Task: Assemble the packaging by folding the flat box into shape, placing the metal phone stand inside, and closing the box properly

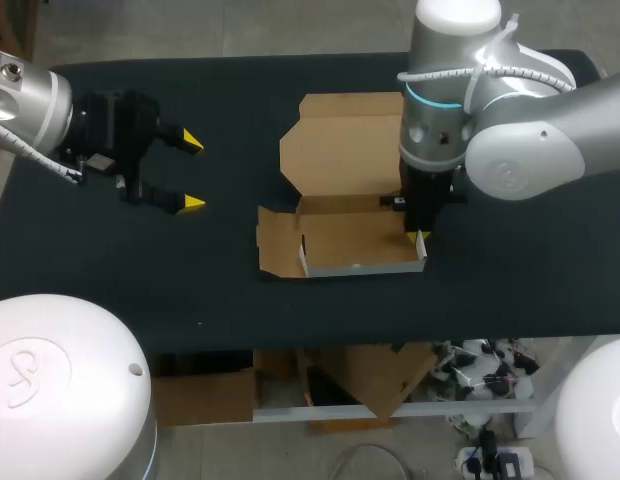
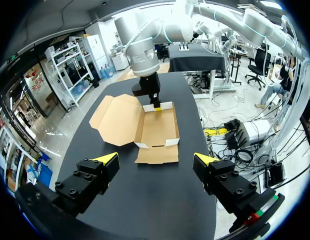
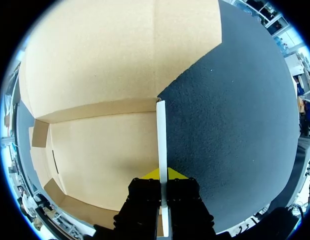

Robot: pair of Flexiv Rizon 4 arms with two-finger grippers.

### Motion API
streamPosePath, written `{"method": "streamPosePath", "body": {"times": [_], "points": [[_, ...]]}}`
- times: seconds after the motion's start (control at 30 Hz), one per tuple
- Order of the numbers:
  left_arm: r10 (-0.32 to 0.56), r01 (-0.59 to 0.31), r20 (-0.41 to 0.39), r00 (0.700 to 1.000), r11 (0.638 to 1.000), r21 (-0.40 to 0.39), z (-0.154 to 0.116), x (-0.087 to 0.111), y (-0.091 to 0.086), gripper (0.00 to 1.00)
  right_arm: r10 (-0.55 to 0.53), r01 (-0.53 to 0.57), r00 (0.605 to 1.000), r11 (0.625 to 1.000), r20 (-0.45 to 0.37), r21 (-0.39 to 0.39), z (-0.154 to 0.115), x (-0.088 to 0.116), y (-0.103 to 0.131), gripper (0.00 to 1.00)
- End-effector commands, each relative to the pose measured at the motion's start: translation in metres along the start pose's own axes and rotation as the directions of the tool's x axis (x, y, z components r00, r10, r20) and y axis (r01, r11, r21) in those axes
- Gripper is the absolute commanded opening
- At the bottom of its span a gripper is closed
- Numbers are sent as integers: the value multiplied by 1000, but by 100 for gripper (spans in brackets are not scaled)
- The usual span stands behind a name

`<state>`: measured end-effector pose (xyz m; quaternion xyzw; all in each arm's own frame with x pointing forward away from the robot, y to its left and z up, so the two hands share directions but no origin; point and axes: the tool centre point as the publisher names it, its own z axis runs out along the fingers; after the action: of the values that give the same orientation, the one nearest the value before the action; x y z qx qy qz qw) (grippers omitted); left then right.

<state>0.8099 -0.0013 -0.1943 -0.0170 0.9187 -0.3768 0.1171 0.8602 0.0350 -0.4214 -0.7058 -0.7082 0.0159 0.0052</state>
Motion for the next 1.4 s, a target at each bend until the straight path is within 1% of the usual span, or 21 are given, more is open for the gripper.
{"method": "streamPosePath", "body": {"times": [0.03,0.07,0.13,0.2,0.23,0.27,0.3,0.37,0.4,0.43,0.5,0.53,0.57,0.63,0.67,0.7,0.9,0.97,1.03,1.07,1.4], "points": [[-104,105,42,994,994,-19,3,7,-3,100,1,-1,1000,1000,1,-1,1,0,0,0],[-138,139,50,989,990,-22,4,11,-4,100,1,-1,1000,1000,1,-1,1,0,0,0],[-248,252,90,965,967,-41,6,17,-8,100,1,-1,1000,1000,1,-1,1,0,0,0],[-352,359,109,929,932,-52,7,20,-10,100,1,-1,1000,1000,1,-1,1,0,0,0],[-411,420,125,903,906,-53,7,21,-11,100,1,-1,1000,1000,1,-1,1,0,0,0],[-485,499,151,862,864,-74,8,21,-12,100,1,-1,1000,1000,1,-1,1,0,0,0],[-527,541,156,836,838,-73,10,22,-12,100,1,-1,1000,1000,1,-1,1,0,0,0],[-621,651,215,754,751,-111,16,23,-11,100,1,-1,1000,1000,1,-1,1,0,0,0],[-639,675,247,728,731,-101,19,25,-10,100,1,-1,1000,1000,1,-1,1,0,0,0],[-689,732,268,673,671,-115,23,26,-8,100,1,-1,1000,1000,1,-1,1,0,0,0],[-736,778,264,623,620,-106,28,28,-4,100,1,-1,1000,1000,1,-1,1,0,0,0],[-762,814,297,575,570,-111,33,29,-2,100,1,-1,1000,1000,1,-1,1,0,0,0],[-784,833,287,550,540,-119,37,29,0,100,1,-1,1000,1000,1,-1,1,0,0,0],[-835,882,284,472,453,-132,45,29,5,100,1,-1,1000,1000,1,-1,1,0,0,0],[-846,894,288,448,430,-128,49,29,6,100,1,-1,1000,1000,1,-1,1,0,0,0],[-867,915,291,404,385,-124,53,29,8,100,1,-1,1000,1000,1,-1,1,0,0,0],[-926,973,300,227,200,-117,73,30,17,100,1,-1,1000,1000,1,-1,1,0,0,0],[-941,986,303,148,118,-114,81,28,22,100,1,-1,1000,1000,1,-1,1,0,0,0],[-950,991,299,88,52,-126,88,27,27,100,1,-1,1000,1000,1,-1,1,0,0,0],[-951,988,297,80,35,-152,92,25,30,100,1,-1,1000,1000,1,-1,1,0,0,0],[-951,988,297,80,35,-152,92,25,30,100,1,-1,1000,1000,1,-1,1,0,0,0]]}}
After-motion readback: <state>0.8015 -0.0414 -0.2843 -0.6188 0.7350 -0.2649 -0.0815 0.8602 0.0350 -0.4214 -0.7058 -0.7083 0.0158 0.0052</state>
